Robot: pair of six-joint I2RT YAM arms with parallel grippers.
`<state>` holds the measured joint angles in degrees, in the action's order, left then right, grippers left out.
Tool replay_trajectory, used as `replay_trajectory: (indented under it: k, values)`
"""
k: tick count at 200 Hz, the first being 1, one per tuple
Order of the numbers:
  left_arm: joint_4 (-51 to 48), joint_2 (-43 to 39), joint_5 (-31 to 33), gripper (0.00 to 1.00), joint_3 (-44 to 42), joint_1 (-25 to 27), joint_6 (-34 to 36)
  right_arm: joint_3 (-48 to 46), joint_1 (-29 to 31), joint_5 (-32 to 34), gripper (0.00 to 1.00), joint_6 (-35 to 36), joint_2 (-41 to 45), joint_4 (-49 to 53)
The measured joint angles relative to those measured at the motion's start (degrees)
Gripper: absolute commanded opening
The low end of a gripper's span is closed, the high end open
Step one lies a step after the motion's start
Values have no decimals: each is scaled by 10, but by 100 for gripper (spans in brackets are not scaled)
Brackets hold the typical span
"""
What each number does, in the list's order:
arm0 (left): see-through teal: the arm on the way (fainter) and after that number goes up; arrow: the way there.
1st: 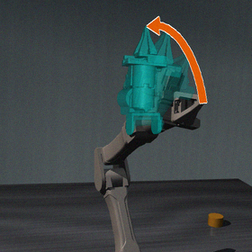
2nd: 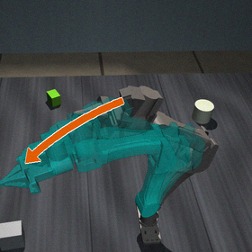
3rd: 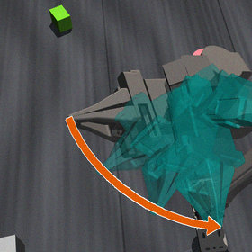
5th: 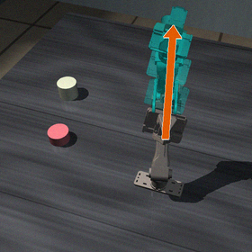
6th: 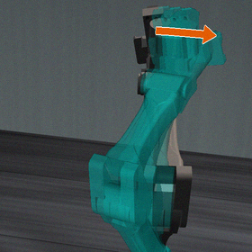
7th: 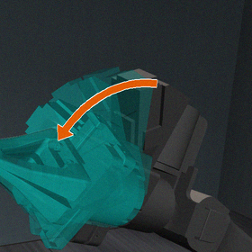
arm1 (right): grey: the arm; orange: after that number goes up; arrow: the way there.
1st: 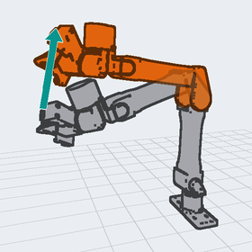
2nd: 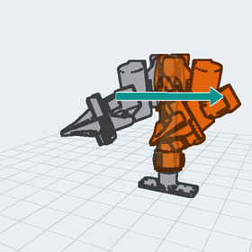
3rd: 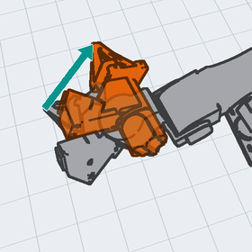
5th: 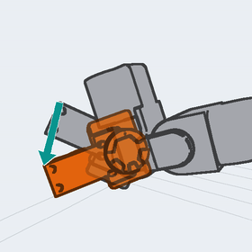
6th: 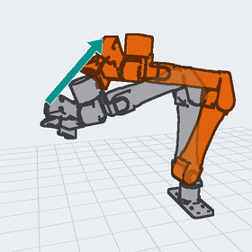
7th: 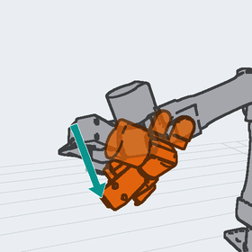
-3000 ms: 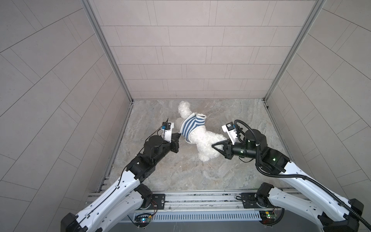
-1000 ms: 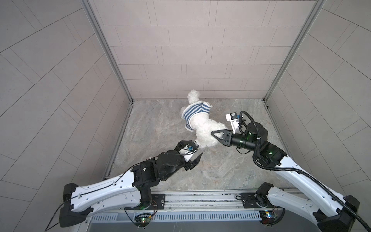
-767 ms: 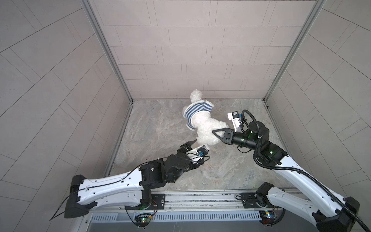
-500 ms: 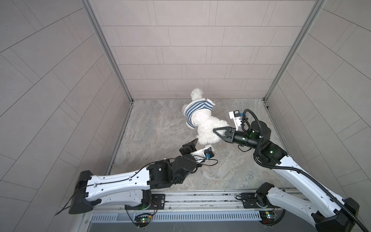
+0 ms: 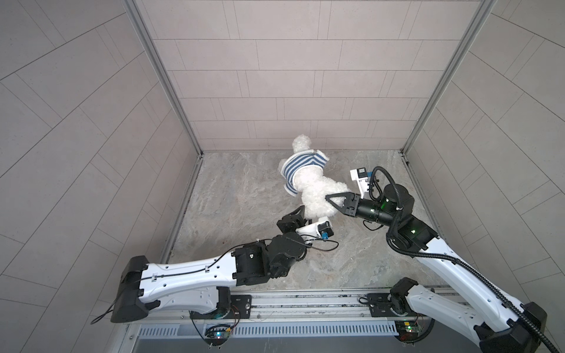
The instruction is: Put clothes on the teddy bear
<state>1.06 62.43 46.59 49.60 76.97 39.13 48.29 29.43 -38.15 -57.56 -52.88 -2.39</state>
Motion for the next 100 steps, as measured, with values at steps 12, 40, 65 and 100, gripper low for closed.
replay_trajectory:
  k: [12,40,65,100]
  values:
    - [0,3,0,36,0,0,4,0,-2,-2,0,-2,0,0]
    - [-1,8,-3,15,2,0,12,0,-6,-4,0,-5,0,0]
    - [-6,7,-14,0,12,0,-1,0,-9,-5,1,-12,1,0]
    - [-25,-14,-49,0,18,-9,-41,-21,-14,-12,36,-28,7,-39]
